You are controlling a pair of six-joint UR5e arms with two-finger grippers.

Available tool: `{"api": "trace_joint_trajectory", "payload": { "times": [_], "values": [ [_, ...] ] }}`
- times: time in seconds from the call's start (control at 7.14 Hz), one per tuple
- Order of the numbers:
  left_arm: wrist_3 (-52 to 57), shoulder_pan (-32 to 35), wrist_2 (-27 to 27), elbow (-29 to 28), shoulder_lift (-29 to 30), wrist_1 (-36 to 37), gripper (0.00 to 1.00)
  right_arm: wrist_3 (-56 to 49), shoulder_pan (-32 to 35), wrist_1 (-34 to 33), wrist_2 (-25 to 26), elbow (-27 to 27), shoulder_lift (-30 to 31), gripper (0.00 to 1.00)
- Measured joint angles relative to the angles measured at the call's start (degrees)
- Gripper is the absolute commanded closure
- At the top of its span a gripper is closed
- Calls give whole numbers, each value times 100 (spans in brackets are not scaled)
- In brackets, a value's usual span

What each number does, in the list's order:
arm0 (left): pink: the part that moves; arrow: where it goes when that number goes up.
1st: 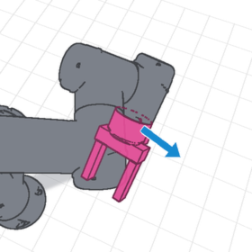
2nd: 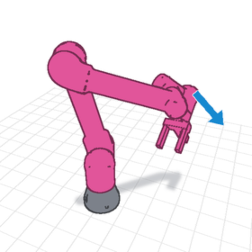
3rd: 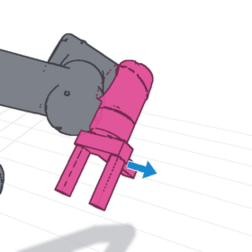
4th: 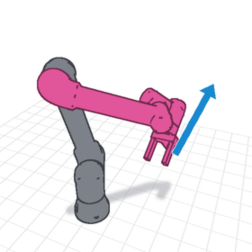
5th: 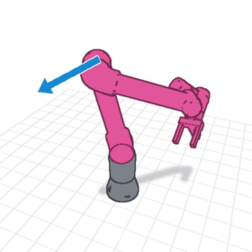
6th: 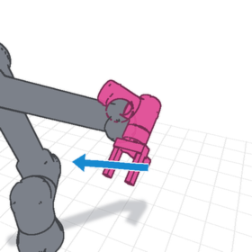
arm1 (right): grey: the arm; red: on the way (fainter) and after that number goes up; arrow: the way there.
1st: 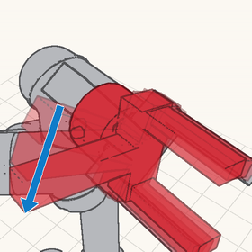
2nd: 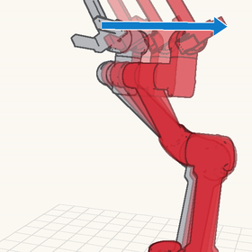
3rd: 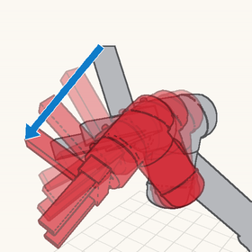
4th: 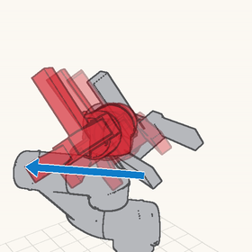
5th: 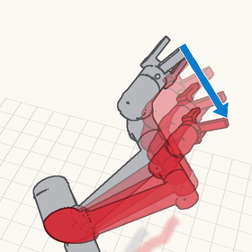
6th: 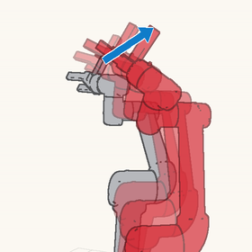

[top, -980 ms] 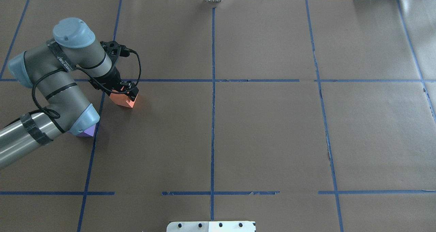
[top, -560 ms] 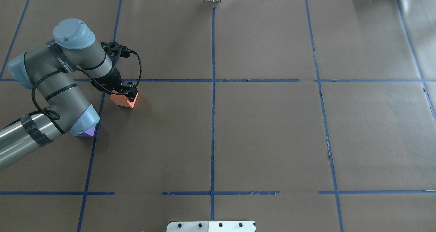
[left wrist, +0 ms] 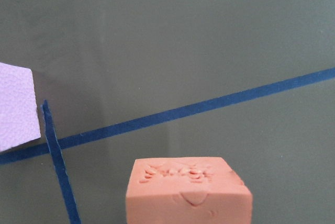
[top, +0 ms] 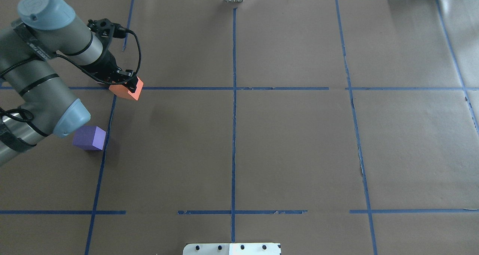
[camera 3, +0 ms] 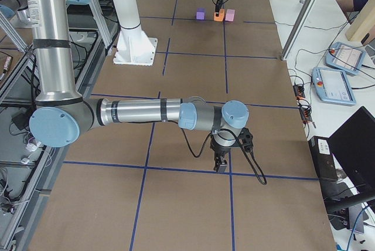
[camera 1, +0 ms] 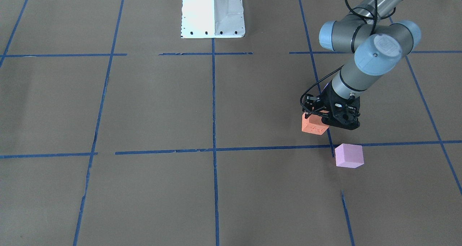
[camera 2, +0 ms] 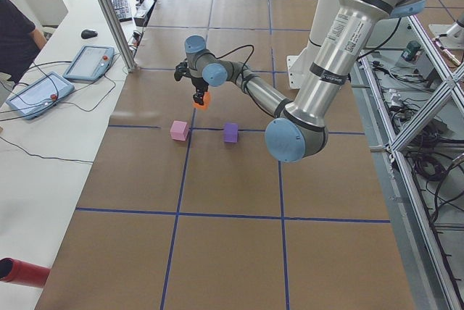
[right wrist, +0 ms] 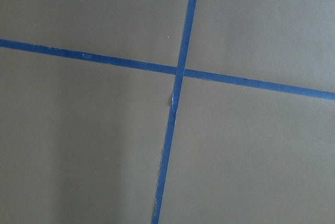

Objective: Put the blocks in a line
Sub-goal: 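Carry the orange cube toward the gap between the lilac and purple cubes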

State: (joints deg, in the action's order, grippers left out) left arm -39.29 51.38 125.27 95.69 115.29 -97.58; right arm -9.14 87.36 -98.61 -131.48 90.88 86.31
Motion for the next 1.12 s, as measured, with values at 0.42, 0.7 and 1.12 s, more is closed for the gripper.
{"api": "trace_joint_trajectory", "payload": {
  "times": [0.42,0.7,1.12],
  "values": [
    [78,364,75,177,-612,96,61,0,0,0,0,0,0,0],
    [167,526,256,100,-893,70,61,0,0,0,0,0,0,0],
    [199,502,538,-353,-897,-90,61,0,0,0,0,0,0,0]
  ]
}}
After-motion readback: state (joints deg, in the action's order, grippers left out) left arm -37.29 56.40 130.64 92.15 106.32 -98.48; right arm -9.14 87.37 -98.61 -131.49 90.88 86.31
